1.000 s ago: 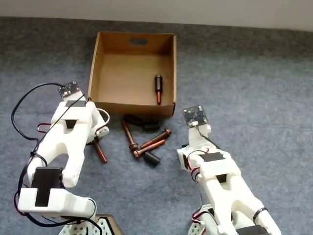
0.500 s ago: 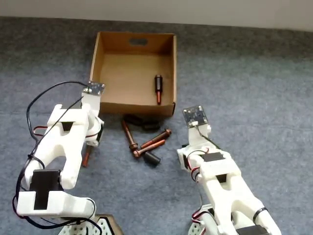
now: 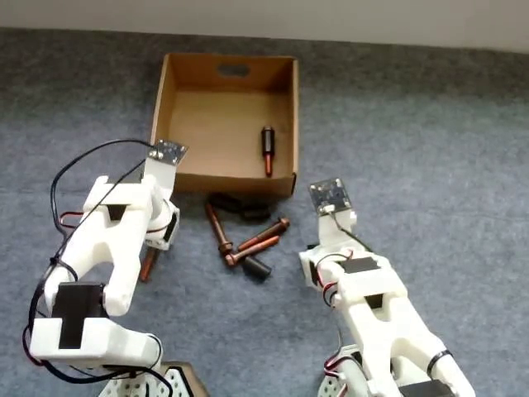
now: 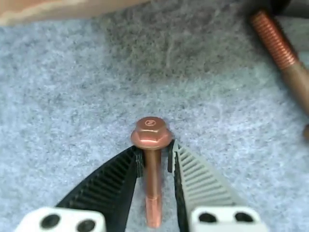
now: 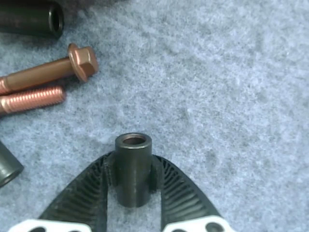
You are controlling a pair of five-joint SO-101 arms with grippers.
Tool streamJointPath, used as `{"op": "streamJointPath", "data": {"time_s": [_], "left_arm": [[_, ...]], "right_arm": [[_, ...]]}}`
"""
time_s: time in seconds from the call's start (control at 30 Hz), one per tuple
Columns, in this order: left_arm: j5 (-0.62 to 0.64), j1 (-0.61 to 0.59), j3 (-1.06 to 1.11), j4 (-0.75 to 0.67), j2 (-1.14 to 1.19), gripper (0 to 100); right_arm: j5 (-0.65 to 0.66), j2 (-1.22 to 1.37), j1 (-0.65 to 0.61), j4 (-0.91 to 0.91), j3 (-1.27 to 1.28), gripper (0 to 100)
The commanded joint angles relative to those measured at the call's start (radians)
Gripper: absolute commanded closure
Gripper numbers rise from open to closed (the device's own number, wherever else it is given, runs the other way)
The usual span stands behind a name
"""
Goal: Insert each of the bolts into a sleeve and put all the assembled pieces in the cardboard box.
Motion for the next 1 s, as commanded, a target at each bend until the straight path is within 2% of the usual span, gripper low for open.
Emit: {"op": "streamJointPath", "data": {"time_s": [0.0, 0.27, 0.3, 0.4, 0.6, 0.7, 0.97], "left_arm": [[-0.011, -0.018, 0.038, -0.08, -0.013, 88], [-0.005, -0.027, 0.028, -0.094, -0.007, 88], [-0.005, -0.028, 0.028, -0.094, -0.008, 89], [-0.005, -0.03, 0.03, -0.094, -0.012, 100], [-0.006, -0.028, 0.045, -0.092, -0.058, 99], [-0.009, -0.025, 0.11, -0.092, -0.194, 99], [-0.003, -0.013, 0.283, -0.061, -0.797, 99]], "right_arm": [[0.021, -0.018, -0.007, -0.01, 0.001, 99.3], [0.021, -0.018, -0.007, -0.01, 0.001, 99.3], [0.021, -0.018, -0.007, -0.01, 0.001, 99.3], [0.021, -0.018, -0.007, -0.01, 0.001, 99.3], [0.021, -0.021, -0.008, -0.01, 0.002, 99.3], [0.021, -0.021, -0.008, -0.01, 0.002, 99.3], [0.021, -0.027, -0.01, -0.012, 0.002, 99.3]]}}
